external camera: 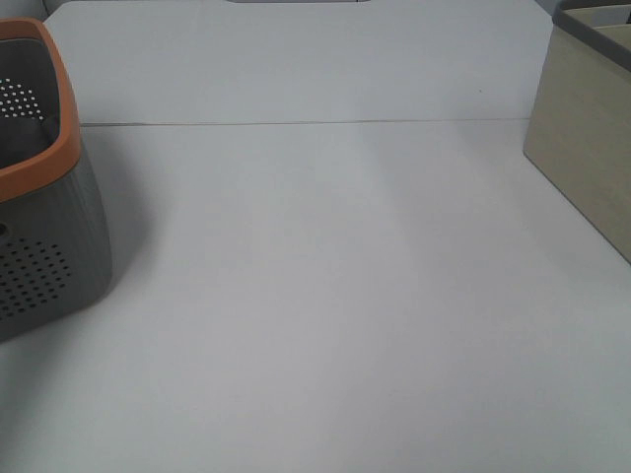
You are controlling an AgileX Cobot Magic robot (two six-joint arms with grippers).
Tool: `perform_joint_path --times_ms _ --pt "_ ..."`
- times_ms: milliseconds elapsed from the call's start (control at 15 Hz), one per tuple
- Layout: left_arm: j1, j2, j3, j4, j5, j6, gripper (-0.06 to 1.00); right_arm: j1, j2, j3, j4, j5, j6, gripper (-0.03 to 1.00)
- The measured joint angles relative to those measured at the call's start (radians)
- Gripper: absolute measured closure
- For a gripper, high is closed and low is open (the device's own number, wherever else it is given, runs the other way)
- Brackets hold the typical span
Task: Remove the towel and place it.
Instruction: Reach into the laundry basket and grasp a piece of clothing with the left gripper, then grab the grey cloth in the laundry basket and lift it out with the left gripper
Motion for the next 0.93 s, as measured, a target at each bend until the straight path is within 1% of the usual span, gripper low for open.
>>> perform_joint_path --times_ms 133,200,333,467,600,667,800,933 --pt "0.000 0.056 0.000 0.007 -0.010 0.036 -0.02 0.000 0.000 0.000 0.000 0.000 0.000 0.31" --pt "0.000 0.099 0.000 0.010 -0.031 0.056 -0.02 0.000 0.000 0.000 0.000 0.000 0.000 0.31" --pt "0.000 0.173 0.000 0.013 -0.111 0.097 -0.02 0.000 0.000 0.000 0.000 0.000 0.000 0.31" --pt "0.000 0.246 -0.001 0.013 -0.223 0.134 -0.02 0.000 0.000 0.000 0.000 0.000 0.000 0.31" --pt "0.000 0.315 -0.001 0.013 -0.293 0.141 -0.02 0.000 0.000 0.000 0.000 0.000 0.000 0.31" --pt "0.000 0.370 -0.001 0.013 -0.312 0.150 -0.02 0.000 0.000 0.000 0.000 0.000 0.000 0.31" --pt "0.000 0.397 -0.002 0.012 -0.314 0.165 -0.01 0.000 0.000 0.000 0.000 0.000 0.000 0.31" --pt "0.000 0.411 -0.002 0.002 -0.314 0.168 0.05 0.000 0.000 0.000 0.000 0.000 0.000 0.31"
